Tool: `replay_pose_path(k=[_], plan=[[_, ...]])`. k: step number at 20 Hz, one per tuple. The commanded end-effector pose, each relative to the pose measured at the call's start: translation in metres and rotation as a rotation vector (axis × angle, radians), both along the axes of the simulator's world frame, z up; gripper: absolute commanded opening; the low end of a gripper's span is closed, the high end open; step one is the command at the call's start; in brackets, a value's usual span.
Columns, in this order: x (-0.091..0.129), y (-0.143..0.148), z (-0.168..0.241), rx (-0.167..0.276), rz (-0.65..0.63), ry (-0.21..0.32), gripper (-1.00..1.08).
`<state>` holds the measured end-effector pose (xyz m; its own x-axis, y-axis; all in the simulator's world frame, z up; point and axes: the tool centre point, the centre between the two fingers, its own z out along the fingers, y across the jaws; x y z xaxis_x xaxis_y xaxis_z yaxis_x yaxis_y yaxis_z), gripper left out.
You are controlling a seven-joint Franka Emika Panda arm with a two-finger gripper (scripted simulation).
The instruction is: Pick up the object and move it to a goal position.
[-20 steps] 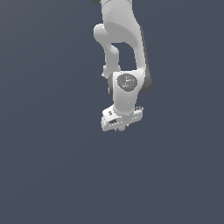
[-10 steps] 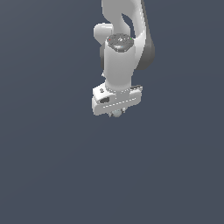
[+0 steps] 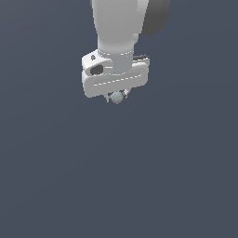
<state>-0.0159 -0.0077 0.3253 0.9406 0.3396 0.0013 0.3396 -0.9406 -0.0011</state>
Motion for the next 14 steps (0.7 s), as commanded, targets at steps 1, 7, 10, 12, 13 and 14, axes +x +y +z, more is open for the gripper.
replay_pose_path(k=[1,7,10,12,13,14], plan=[[-0.002,-0.007,0.028,0.0,0.0,0.001,-1.0],[-0.003,-0.022,0.09,0.0,0.0,0.001,-1.0],[-0.004,-0.029,0.115,0.0,0.0,0.001,-1.0],[-0.004,-0.032,0.129,-0.001,-0.001,0.001,-1.0],[-0.004,-0.034,0.135,-0.001,-0.001,0.001,-1.0],[-0.003,-0.035,0.14,-0.001,-0.001,0.001,-1.0]])
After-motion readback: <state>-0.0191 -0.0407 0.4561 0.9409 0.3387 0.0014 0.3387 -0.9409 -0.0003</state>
